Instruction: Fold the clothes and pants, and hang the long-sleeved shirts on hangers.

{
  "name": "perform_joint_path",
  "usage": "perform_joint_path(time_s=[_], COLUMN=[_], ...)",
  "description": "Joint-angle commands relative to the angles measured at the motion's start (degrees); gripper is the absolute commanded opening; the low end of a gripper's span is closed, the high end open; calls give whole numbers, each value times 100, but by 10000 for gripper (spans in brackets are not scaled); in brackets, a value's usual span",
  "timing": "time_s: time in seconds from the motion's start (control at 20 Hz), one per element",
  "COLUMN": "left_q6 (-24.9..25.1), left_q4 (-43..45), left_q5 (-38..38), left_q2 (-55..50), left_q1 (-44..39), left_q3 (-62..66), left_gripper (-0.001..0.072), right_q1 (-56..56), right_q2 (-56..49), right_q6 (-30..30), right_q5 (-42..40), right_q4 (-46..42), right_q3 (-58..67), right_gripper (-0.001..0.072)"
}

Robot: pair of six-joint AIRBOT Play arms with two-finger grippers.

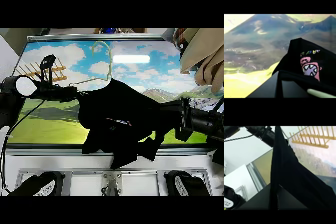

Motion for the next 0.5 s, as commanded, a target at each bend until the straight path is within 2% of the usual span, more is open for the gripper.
perform_joint_path(time_s=[0.0, 0.45], left_q6=[52, 251], left_q4=[24, 68], left_q5=[24, -50], left_q2=[-4, -4], left_q1=[85, 85], left_q3=[-2, 319], left_gripper=[17, 17], right_q1=[0, 0], right_q2=[4, 4], right_q6=[173, 498], right_q5=[201, 505], right_q4=[-129, -1226], right_q3=[4, 4], right_gripper=[13, 12])
